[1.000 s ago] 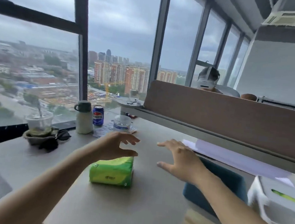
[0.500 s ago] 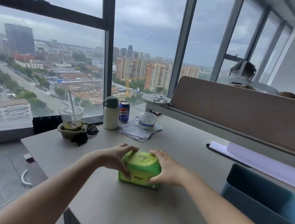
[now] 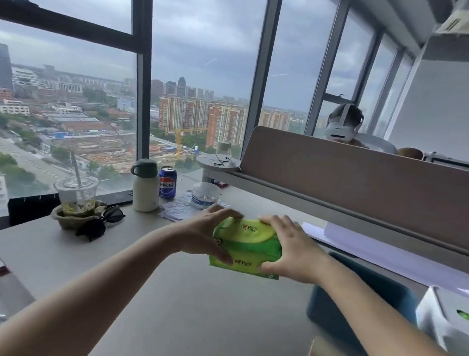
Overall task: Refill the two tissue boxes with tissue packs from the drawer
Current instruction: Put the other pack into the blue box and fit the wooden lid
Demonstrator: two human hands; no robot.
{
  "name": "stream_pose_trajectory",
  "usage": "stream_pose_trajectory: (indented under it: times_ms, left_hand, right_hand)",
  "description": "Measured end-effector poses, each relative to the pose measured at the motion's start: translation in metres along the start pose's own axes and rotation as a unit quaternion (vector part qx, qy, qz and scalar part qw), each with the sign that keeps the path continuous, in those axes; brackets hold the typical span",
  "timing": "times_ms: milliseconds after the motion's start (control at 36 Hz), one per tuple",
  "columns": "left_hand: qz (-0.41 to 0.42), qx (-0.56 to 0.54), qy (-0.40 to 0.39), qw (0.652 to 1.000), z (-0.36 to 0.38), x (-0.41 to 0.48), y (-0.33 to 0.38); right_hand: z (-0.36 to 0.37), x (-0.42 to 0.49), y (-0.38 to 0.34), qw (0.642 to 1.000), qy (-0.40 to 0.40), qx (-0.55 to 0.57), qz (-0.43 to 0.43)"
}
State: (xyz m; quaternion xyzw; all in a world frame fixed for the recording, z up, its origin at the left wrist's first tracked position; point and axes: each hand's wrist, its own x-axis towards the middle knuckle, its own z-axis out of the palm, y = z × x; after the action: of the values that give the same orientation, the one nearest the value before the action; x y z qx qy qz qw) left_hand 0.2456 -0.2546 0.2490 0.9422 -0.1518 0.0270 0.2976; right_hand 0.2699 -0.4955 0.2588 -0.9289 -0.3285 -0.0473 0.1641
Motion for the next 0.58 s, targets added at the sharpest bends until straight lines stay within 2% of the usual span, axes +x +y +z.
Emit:
stream_pose_trajectory:
  times_ms: [222,361,583]
  left_hand:
    - [0.127,-0.038,0.032,0.991,0.037,0.052,0.075]
    - [0.176,-0.055,0.007,0.983,0.065,0.089,0.109]
    - [0.175,-0.075,-0.063,0.98,0.1,0.128,0.131]
  right_hand:
    - [-0.061,-0.065,0.056,0.997,0.065,-0.003,0.044]
    - [-0.076,-0.097,0.094,0.992,0.09,0.009,0.085]
    - [-0.072,-0.13,0.14,0.989,0.079,0.034,0.119]
